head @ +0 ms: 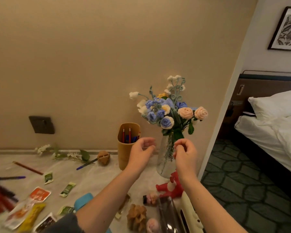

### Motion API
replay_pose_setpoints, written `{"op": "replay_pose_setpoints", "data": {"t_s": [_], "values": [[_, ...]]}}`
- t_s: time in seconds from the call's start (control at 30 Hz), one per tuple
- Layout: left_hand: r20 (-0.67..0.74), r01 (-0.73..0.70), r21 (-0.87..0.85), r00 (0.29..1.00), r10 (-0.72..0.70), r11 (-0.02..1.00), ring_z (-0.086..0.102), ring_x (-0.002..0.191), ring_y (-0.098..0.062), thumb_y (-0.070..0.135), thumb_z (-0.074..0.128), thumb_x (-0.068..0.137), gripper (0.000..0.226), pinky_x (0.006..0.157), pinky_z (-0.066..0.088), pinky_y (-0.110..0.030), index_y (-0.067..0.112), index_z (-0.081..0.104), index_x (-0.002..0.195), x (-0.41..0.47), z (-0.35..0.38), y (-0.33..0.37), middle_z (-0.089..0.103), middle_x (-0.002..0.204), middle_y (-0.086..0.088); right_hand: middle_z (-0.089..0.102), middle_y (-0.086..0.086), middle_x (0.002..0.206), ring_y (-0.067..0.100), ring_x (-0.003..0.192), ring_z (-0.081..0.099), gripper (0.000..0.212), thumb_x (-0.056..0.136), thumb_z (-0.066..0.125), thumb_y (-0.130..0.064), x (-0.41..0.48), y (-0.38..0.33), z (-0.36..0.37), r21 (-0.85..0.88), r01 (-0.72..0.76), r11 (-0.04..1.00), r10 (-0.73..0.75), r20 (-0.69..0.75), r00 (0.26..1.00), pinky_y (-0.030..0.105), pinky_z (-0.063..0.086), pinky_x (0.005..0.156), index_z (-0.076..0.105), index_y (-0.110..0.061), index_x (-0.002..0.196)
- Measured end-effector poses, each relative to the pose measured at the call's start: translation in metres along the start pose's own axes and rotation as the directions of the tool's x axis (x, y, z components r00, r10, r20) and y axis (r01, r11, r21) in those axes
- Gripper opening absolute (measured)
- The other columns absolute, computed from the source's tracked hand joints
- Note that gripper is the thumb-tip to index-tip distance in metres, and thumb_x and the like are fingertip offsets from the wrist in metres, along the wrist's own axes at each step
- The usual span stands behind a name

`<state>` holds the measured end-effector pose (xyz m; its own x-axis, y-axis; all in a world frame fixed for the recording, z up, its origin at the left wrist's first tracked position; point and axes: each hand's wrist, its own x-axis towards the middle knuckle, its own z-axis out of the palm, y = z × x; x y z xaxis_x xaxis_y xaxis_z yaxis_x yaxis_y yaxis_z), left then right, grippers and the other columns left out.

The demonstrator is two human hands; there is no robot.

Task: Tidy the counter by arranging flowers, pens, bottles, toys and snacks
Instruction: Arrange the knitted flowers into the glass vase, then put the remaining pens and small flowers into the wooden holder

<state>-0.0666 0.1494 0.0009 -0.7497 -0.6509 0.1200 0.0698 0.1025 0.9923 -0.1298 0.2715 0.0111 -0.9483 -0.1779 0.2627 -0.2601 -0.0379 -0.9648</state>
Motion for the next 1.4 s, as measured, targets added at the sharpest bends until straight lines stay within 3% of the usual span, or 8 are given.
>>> {"op": "replay_pose_setpoints", "data": {"t_s": [0.17, 0.27, 0.33, 0.7, 0.97, 1.2, 1.3, 1.4], "values": [[-0.078, -0.036, 0.085, 0.996, 0.042, 0.996, 0.065, 0.082, -0.001, 0.012, 0.061, 0.091, 0.02, 0.065, 0.052, -0.014, 0.032, 0.064, 0.097, -0.025, -0.05, -0.011, 0.069, 0.096, 0.006, 0.061, 0.003, 0.074, 0.011, 0.06, 0.055, 0.023, 0.09, 0.048, 0.0, -0.028, 0.013, 0.045, -0.011, -0.063, 0.998, 0.063, 0.247, 0.967, 0.027, 0.045, 0.056, 0.064, -0.016, 0.084], [-0.14, 0.0, 0.101, 0.99, 0.014, 0.995, 0.064, 0.091, -0.006, 0.015, 0.061, 0.09, 0.019, 0.074, 0.054, -0.021, 0.032, 0.064, 0.098, -0.036, -0.088, -0.018, 0.068, 0.098, 0.007, 0.063, 0.003, 0.08, 0.013, 0.067, 0.058, 0.023, 0.091, 0.048, -0.004, -0.048, 0.02, 0.078, -0.027, -0.124, 0.992, 0.125, 0.373, 0.92, 0.023, 0.045, 0.056, 0.065, -0.019, 0.088], [-0.184, 0.029, 0.089, 0.983, -0.012, 0.996, 0.065, 0.085, -0.01, 0.012, 0.06, 0.091, 0.019, 0.069, 0.052, -0.023, 0.029, 0.065, 0.098, -0.041, -0.113, -0.021, 0.069, 0.097, 0.002, 0.063, 0.003, 0.08, 0.013, 0.068, 0.058, 0.023, 0.092, 0.048, -0.006, -0.061, 0.022, 0.099, -0.03, -0.153, 0.988, 0.151, 0.432, 0.889, 0.021, 0.045, 0.055, 0.065, -0.021, 0.089], [-0.394, 0.113, 0.063, 0.916, -0.079, 0.992, 0.063, 0.069, -0.005, 0.01, 0.06, 0.09, 0.019, 0.061, 0.051, -0.019, 0.028, 0.064, 0.095, -0.056, -0.234, -0.045, 0.07, 0.091, 0.001, 0.066, 0.004, 0.081, 0.005, 0.056, 0.057, 0.022, 0.092, 0.051, -0.001, -0.104, 0.018, 0.212, -0.061, -0.132, 0.989, 0.144, 0.554, 0.82, 0.021, 0.046, 0.052, 0.065, -0.017, 0.087], [-0.334, 0.192, 0.064, 0.929, -0.161, 0.979, 0.063, 0.072, -0.007, 0.009, 0.06, 0.091, 0.017, 0.059, 0.049, -0.016, 0.025, 0.064, 0.097, -0.038, -0.311, -0.081, 0.069, 0.095, -0.007, 0.066, 0.004, 0.09, 0.013, 0.068, 0.059, 0.019, 0.092, 0.051, -0.003, -0.124, 0.03, 0.271, -0.126, -0.186, 0.974, 0.225, 0.524, 0.821, 0.023, 0.048, 0.059, 0.065, -0.016, 0.092], [-0.253, 0.26, 0.107, 0.94, -0.226, 0.96, 0.064, 0.074, -0.008, 0.011, 0.061, 0.09, 0.016, 0.061, 0.048, -0.018, 0.024, 0.065, 0.1, -0.034, -0.36, -0.117, 0.067, 0.09, 0.0, 0.065, 0.002, 0.098, 0.015, 0.085, 0.062, 0.017, 0.092, 0.055, -0.006, -0.149, 0.058, 0.308, -0.301, -0.184, 0.935, 0.338, 0.61, 0.716, 0.016, 0.046, 0.061, 0.064, -0.017, 0.099], [-0.225, 0.255, 0.152, 0.95, -0.218, 0.955, 0.063, 0.078, -0.011, 0.013, 0.063, 0.089, 0.018, 0.066, 0.052, -0.024, 0.026, 0.066, 0.1, -0.035, -0.388, -0.123, 0.067, 0.092, 0.002, 0.066, 0.002, 0.096, 0.015, 0.083, 0.063, 0.018, 0.089, 0.056, -0.006, -0.167, 0.065, 0.334, -0.328, -0.173, 0.929, 0.354, 0.645, 0.677, 0.018, 0.048, 0.059, 0.065, -0.02, 0.095], [-0.206, 0.24, 0.249, 0.96, -0.191, 0.938, 0.063, 0.08, -0.003, 0.019, 0.063, 0.088, 0.018, 0.069, 0.051, -0.018, 0.033, 0.065, 0.099, -0.036, -0.422, -0.124, 0.068, 0.093, 0.009, 0.067, 0.0, 0.096, 0.015, 0.086, 0.064, 0.02, 0.088, 0.058, -0.005, -0.185, 0.068, 0.369, -0.344, -0.131, 0.93, 0.344, 0.684, 0.643, 0.024, 0.052, 0.069, 0.067, -0.022, 0.094]]}}
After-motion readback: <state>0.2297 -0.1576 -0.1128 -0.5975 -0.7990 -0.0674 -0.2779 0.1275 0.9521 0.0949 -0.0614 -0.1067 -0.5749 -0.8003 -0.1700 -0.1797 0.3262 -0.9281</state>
